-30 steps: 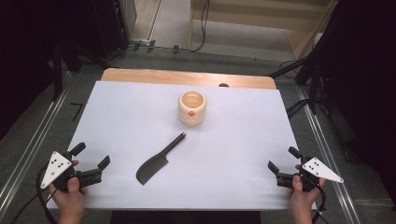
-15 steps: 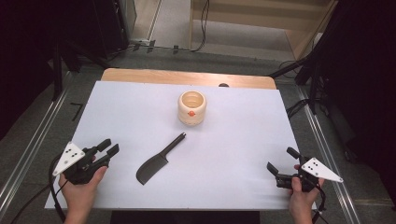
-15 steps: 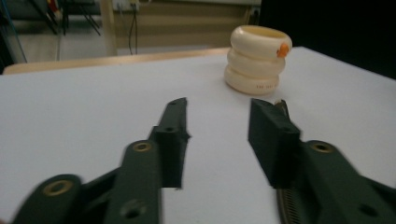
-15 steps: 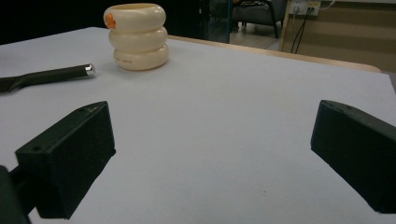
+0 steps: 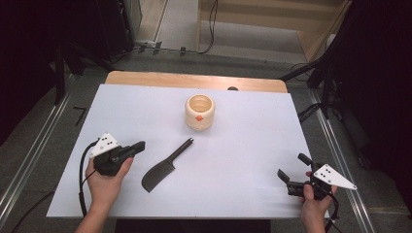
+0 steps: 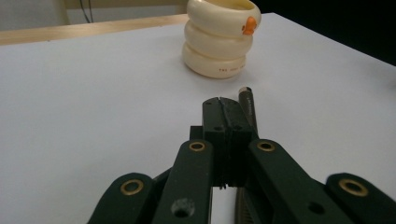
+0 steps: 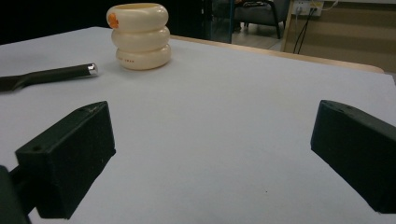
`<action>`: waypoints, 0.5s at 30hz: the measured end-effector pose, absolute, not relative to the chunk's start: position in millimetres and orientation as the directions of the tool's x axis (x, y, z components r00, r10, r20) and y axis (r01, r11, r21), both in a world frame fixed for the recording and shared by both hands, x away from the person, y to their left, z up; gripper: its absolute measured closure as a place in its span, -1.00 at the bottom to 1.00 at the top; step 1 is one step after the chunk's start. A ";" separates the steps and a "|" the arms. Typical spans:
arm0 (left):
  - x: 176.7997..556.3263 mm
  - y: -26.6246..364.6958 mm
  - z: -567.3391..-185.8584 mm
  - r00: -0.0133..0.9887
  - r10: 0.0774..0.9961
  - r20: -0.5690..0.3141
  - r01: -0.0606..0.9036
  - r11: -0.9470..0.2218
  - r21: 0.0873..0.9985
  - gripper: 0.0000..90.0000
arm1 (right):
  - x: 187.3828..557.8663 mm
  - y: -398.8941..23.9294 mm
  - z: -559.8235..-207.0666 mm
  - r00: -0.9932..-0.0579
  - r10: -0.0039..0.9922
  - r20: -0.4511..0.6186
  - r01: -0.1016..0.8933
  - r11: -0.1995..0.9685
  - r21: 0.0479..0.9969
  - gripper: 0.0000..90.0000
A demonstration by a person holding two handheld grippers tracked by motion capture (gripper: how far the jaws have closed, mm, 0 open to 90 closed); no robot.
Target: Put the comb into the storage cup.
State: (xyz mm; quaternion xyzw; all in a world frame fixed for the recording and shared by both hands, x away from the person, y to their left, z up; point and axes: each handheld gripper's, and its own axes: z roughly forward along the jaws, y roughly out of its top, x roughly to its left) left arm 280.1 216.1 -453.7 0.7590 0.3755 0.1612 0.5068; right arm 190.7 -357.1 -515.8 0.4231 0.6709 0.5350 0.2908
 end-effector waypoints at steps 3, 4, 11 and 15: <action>288.0 205.6 -452.0 0.676 0.720 -0.153 0.424 -0.211 0.881 1.00 | 190.7 -357.0 -515.9 -0.474 0.878 0.063 0.256 0.070 0.964 -1.00; 290.8 201.8 -451.9 0.683 0.714 -0.154 0.425 -0.218 0.879 1.00 | 190.7 -356.9 -515.9 -0.474 0.878 0.063 0.257 0.069 0.964 -1.00; 309.4 176.7 -456.0 0.692 0.697 -0.185 0.463 -0.233 0.855 1.00 | 190.6 -357.4 -515.9 -0.474 0.878 0.063 0.254 0.067 0.965 -1.00; 319.3 164.6 -457.4 0.690 0.699 -0.188 0.477 -0.243 0.845 1.00 | 190.4 -357.2 -515.8 -0.476 0.877 0.065 0.256 0.068 0.964 -1.00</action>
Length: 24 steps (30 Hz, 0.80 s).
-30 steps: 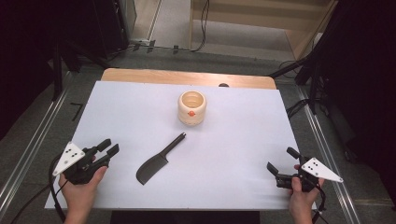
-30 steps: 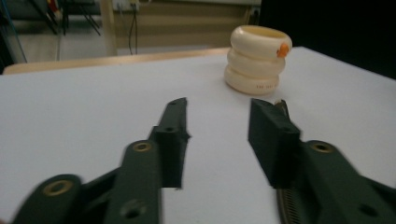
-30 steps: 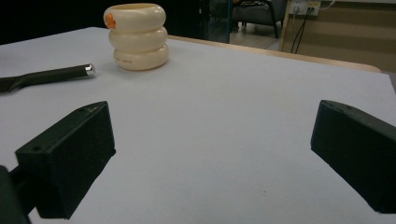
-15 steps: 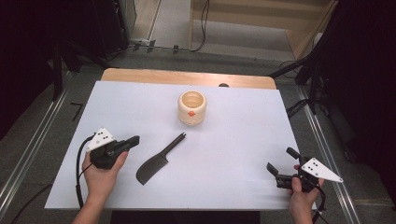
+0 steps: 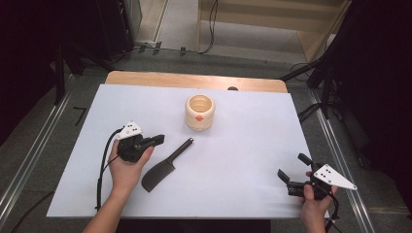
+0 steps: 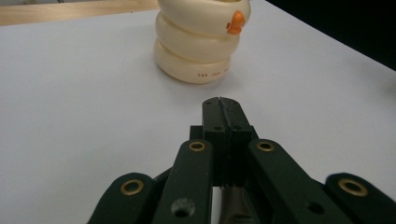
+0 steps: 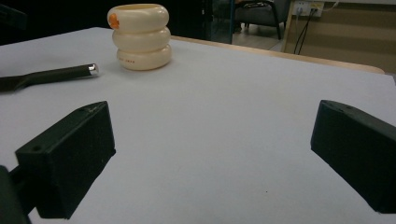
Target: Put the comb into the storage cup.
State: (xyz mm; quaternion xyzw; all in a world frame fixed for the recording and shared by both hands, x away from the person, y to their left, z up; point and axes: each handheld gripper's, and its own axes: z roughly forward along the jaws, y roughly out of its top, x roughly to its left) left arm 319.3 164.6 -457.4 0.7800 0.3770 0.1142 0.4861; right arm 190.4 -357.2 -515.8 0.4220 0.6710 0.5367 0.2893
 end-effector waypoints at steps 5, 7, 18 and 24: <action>329.9 148.3 -459.8 0.683 0.710 -0.172 0.491 -0.271 0.828 1.00 | 190.5 -357.2 -515.8 -0.474 0.878 0.063 0.255 0.068 0.965 -1.00; 333.7 144.4 -461.7 0.683 0.709 -0.178 0.499 -0.275 0.822 1.00 | 190.5 -357.2 -515.8 -0.475 0.878 0.065 0.255 0.067 0.965 -1.00; 353.1 121.4 -478.0 0.684 0.698 -0.212 0.567 -0.326 0.756 1.00 | 190.7 -357.3 -515.9 -0.476 0.877 0.064 0.254 0.068 0.965 -1.00; 360.4 109.4 -483.7 0.672 0.714 -0.198 0.593 -0.358 0.721 1.00 | 190.5 -357.5 -515.8 -0.473 0.879 0.064 0.253 0.066 0.965 -1.00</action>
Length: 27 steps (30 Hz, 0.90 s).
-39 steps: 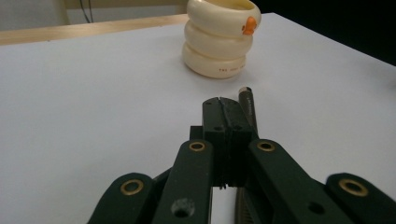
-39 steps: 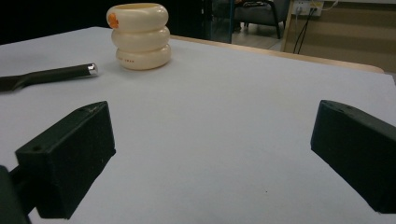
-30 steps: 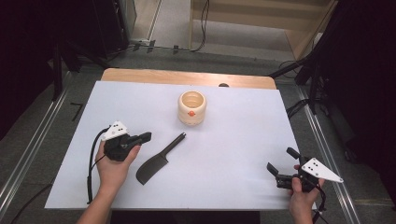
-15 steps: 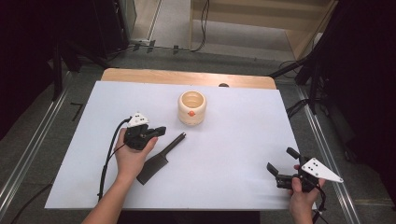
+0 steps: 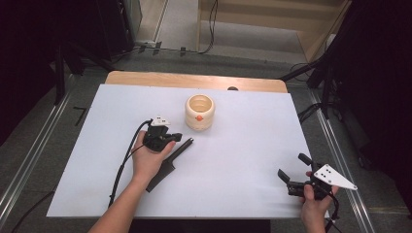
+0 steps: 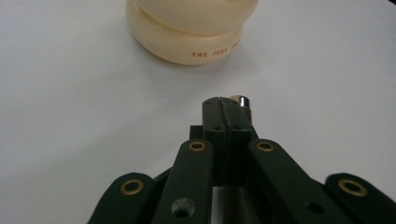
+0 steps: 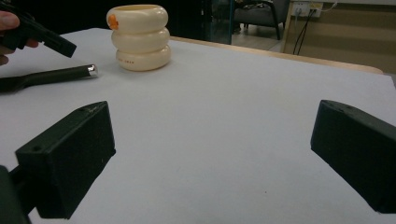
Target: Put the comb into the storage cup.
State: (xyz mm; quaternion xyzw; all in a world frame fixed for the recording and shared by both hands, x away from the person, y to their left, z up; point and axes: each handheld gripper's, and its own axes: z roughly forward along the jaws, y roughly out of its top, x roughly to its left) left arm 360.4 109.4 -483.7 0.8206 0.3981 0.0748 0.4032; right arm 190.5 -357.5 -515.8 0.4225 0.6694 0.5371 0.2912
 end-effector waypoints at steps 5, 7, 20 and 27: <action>363.8 105.2 -489.5 0.666 0.719 -0.198 0.613 -0.376 0.695 1.00 | 190.7 -357.7 -515.9 -0.473 0.879 0.066 0.253 0.064 0.965 -1.00; 364.3 103.7 -490.8 0.667 0.720 -0.191 0.617 -0.391 0.683 1.00 | 190.7 -357.8 -515.9 -0.472 0.879 0.065 0.253 0.064 0.965 -1.00; 358.2 94.4 -494.2 0.709 0.678 -0.194 0.622 -0.472 0.625 1.00 | 190.9 -357.4 -516.0 -0.471 0.880 0.061 0.253 0.069 0.965 -1.00; 354.3 92.5 -493.5 0.727 0.658 -0.195 0.613 -0.496 0.615 1.00 | 191.0 -356.9 -516.1 -0.469 0.881 0.060 0.254 0.069 0.965 -1.00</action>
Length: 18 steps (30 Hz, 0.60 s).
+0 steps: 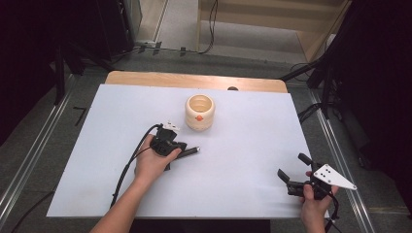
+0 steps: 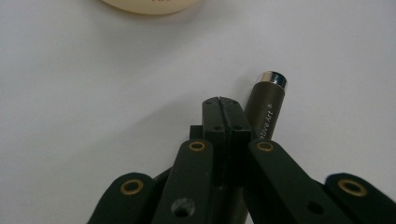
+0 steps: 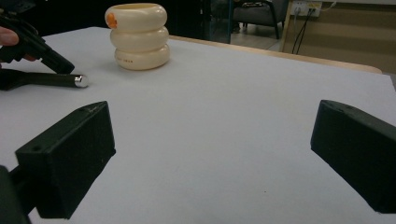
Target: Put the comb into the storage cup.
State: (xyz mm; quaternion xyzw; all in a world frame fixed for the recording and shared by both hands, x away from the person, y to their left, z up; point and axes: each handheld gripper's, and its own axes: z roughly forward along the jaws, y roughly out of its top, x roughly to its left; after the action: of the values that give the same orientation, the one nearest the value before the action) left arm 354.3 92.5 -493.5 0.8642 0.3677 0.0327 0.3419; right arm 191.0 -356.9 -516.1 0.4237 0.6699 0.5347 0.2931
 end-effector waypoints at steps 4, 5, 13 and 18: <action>349.8 90.8 -492.3 0.744 0.641 -0.188 0.598 -0.514 0.614 1.00 | 191.1 -356.6 -516.1 -0.469 0.881 0.062 0.255 0.068 0.965 -1.00; 349.8 90.8 -492.3 0.744 0.641 -0.188 0.598 -0.514 0.614 1.00 | 191.2 -356.7 -516.2 -0.469 0.881 0.060 0.255 0.070 0.965 -1.00; 343.6 91.3 -490.8 0.767 0.615 -0.185 0.580 -0.541 0.609 1.00 | 191.3 -356.6 -516.2 -0.469 0.881 0.060 0.254 0.070 0.965 -1.00; 339.0 92.5 -490.2 0.775 0.603 -0.190 0.577 -0.551 0.604 1.00 | 191.4 -356.1 -516.3 -0.469 0.881 0.056 0.255 0.074 0.964 -1.00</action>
State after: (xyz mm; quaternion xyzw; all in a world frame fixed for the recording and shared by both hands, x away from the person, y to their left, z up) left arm 339.0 92.5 -490.2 0.8803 0.3351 0.0198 0.3353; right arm 191.4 -356.1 -516.3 0.4231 0.6712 0.5330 0.2939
